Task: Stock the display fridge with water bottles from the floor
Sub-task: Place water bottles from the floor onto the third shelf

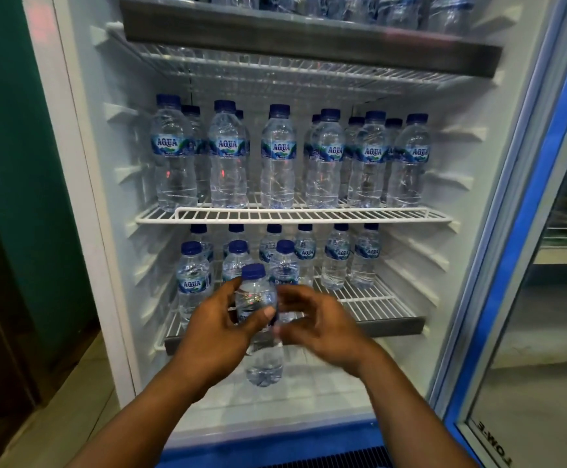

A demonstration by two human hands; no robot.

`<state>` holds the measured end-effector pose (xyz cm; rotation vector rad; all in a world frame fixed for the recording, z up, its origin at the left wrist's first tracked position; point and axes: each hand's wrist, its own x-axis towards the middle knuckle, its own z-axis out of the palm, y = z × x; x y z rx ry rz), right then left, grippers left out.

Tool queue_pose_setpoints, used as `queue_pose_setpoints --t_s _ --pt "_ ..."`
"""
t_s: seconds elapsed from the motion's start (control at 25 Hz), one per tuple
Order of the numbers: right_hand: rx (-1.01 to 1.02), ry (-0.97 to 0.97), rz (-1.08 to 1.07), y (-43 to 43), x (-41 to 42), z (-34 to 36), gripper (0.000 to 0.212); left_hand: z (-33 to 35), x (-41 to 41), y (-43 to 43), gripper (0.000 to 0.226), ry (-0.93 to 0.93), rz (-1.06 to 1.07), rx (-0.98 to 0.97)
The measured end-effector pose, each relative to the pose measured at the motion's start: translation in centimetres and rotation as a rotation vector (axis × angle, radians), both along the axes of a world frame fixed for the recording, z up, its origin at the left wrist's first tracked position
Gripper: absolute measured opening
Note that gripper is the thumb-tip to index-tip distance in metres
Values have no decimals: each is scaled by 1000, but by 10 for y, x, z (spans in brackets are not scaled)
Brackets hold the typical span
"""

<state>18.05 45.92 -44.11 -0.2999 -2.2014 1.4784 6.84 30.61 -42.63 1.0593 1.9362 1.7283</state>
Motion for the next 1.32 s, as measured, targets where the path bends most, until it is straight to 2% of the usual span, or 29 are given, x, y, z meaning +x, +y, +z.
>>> queue_pose_setpoints --t_s 0.04,0.08,0.16,0.28,0.36,0.52,0.8,1.32 --pt "-55 77 -99 14 -3 -2 46 0 -3 -2 48 -3 5 -14" --pt "-77 114 -234 28 -9 -5 44 0 -6 -4 67 3 15 -20" --pt "-57 11 -387 42 -26 -11 57 0 -8 -5 96 5 35 -12" --pt "12 -123 -245 44 -54 -23 79 1 -7 -4 104 15 51 7" --pt "94 -113 -263 45 -65 -29 76 6 -5 -3 100 18 48 1" --pt "99 -87 -433 44 -73 -34 63 5 -9 -5 71 -12 55 3" --pt "189 -171 -445 48 -72 -39 64 -8 -18 -6 41 16 54 1" --pt "243 -147 -530 46 -76 -48 64 -17 -19 -8 40 30 64 -42"
